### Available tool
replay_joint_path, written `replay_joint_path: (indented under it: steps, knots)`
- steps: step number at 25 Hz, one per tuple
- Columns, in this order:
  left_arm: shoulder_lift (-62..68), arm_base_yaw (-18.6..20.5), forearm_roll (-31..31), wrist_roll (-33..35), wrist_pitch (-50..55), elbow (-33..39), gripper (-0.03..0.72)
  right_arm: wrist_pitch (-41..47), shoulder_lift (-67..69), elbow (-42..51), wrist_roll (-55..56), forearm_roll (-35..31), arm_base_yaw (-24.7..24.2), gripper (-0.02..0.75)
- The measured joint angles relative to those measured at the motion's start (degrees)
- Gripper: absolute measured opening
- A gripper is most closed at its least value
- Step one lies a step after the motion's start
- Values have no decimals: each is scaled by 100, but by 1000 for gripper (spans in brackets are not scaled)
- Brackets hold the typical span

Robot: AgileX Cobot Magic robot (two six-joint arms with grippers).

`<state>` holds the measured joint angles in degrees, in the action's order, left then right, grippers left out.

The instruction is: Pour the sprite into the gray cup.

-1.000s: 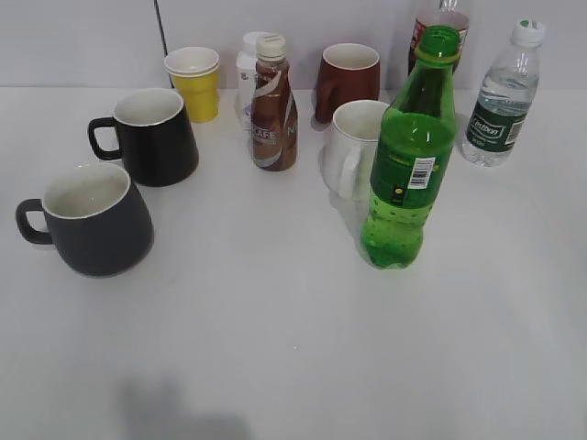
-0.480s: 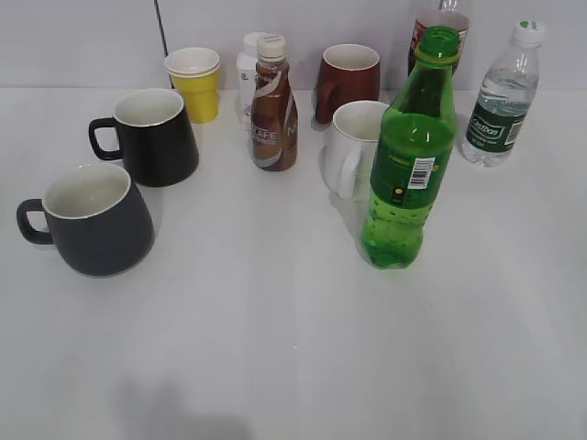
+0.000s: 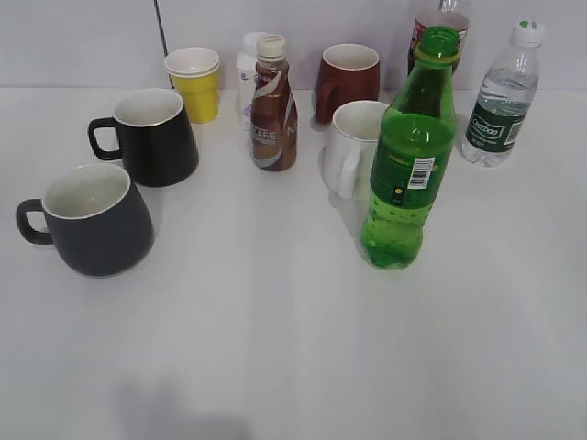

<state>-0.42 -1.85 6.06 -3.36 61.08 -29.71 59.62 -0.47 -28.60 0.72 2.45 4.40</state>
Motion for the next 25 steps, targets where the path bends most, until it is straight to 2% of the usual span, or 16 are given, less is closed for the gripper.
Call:
replay_joint_path:
  steps: [3,5,9,12,15,17,21,25]
  knots:
    - [9,5,-41,0,-23,-9,235,0,0,0,0,0,0,574]
    - [145,11,-177,0,-456,-104,235,0,0,0,0,0,0,574]
    - [709,16,-266,0,-3529,-51,235,0,0,0,-5,0,0,574]
    - [1505,16,-9,0,-6316,403,239,0,0,0,0,0,0,574]
    - [2666,16,53,0,-8155,866,239,0,0,0,0,0,0,574]
    - [3546,16,63,0,-8729,988,239,0,0,0,0,0,0,574]
    - [5172,16,182,0,-9223,1129,240,0,0,0,0,0,0,574]
    - [6088,16,276,0,-9828,1556,240,0,0,0,0,-5,0,574]
